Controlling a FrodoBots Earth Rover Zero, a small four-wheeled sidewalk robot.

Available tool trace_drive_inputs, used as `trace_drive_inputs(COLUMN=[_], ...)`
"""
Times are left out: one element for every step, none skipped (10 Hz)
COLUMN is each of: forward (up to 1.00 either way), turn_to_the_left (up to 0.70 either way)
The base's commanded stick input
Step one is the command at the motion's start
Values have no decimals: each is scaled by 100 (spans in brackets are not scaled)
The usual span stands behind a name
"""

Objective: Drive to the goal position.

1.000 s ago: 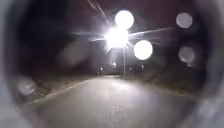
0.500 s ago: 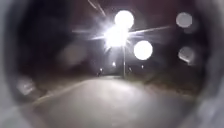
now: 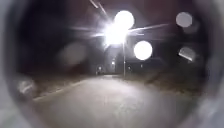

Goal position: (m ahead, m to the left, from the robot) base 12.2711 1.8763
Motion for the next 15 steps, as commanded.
trace_drive_inputs(forward=[85, 85, 85, 85, 85, 85, 85, 85, 85, 85, 85, 85, 85, 85, 85], turn_to_the_left=[2, 0, 0, 0, 0, 0, 0, 0, 0, 0, 0, 0, 0, 0, 0])
